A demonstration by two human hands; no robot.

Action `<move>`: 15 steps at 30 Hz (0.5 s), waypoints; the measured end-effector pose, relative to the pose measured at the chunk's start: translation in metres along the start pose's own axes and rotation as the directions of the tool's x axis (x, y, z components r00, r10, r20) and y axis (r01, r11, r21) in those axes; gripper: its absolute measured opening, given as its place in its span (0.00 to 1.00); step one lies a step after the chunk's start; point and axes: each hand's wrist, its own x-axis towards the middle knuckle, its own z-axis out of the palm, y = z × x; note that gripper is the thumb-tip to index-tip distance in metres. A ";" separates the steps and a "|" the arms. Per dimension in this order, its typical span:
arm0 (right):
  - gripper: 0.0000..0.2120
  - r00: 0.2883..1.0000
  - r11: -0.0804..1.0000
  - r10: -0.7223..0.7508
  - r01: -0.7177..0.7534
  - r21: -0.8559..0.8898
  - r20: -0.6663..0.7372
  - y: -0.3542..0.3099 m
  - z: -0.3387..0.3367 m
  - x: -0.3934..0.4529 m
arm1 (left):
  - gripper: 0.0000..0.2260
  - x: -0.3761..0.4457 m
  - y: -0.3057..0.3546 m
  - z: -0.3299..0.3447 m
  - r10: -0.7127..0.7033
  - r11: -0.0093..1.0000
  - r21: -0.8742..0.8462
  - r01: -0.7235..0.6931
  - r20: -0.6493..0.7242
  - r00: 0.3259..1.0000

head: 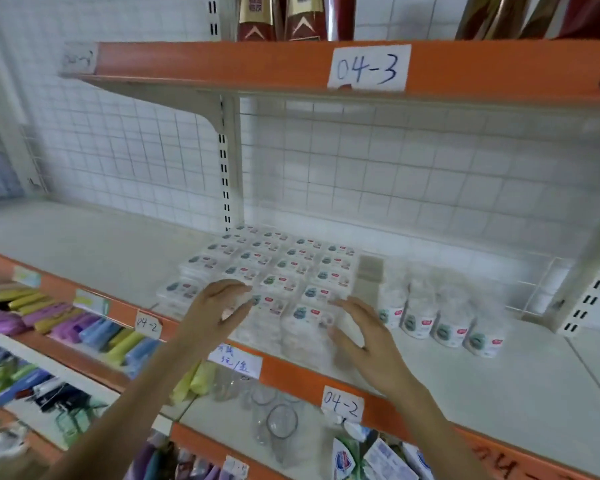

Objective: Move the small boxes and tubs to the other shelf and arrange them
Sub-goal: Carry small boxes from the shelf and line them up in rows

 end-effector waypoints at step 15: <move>0.16 0.966 0.975 0.206 -0.216 -0.051 -0.159 -0.034 0.041 -0.001 | 0.13 0.006 -0.038 0.005 0.325 0.944 -0.088 -0.318 0.079 0.942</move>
